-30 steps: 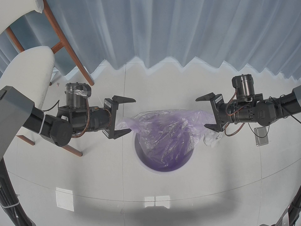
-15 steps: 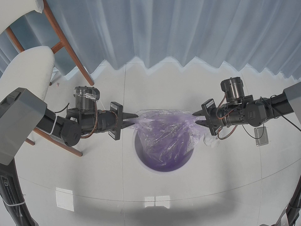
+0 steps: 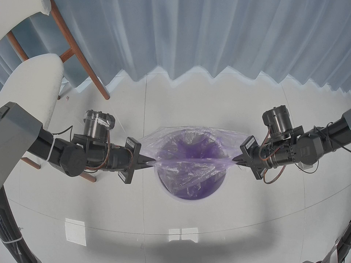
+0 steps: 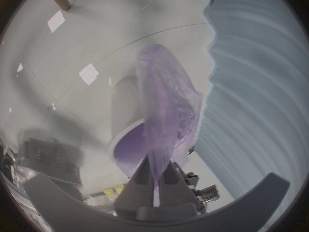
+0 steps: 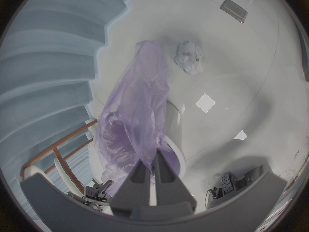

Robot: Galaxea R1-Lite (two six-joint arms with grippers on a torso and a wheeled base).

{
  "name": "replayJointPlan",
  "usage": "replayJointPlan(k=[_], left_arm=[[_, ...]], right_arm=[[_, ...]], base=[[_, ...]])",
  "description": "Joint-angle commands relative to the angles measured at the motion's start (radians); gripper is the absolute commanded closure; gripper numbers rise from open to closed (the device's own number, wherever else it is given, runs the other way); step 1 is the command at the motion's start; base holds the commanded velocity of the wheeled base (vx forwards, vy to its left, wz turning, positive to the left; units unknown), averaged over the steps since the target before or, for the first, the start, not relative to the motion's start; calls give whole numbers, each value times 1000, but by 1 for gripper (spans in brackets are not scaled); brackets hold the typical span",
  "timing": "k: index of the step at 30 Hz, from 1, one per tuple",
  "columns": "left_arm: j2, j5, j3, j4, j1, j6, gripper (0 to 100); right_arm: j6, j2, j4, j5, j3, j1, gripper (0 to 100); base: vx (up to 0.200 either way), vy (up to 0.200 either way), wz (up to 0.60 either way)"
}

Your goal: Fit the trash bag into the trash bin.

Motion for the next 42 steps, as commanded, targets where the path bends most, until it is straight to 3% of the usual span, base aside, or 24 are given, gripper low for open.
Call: replayJointPlan(k=[1, 5, 7, 8, 13, 20, 25, 35, 42], left_arm=[[-48, 32, 140, 22, -24, 134, 100], [-39, 78, 184, 22, -36, 182, 100], [-39, 81, 187, 22, -36, 185, 100], [-37, 104, 215, 22, -38, 223, 100], [-7, 159, 244, 22, -52, 301, 100], [56, 265, 261, 23, -70, 423, 100], [79, 292, 249, 22, -85, 435, 100], [153, 406, 192, 19, -98, 487, 100], [156, 414, 121, 17, -67, 472, 100]], right_arm=[[-34, -43, -76, -21, 149, 28, 100], [-127, -39, -153, -54, 268, 48, 100], [-135, -39, -159, -56, 279, 51, 100], [-183, -33, -242, -67, 360, 62, 100], [-206, 4, -370, -70, 435, 65, 100], [-244, 46, -387, -109, 478, 65, 100], [-250, 82, -427, -113, 481, 64, 100], [-325, 214, -502, -189, 417, 57, 100], [-322, 259, -501, -228, 305, 48, 100]], base=[[0, 0, 0], [0, 0, 0], [0, 0, 0], [0, 0, 0], [0, 0, 0], [0, 0, 0], [0, 0, 0], [0, 0, 0], [0, 0, 0]])
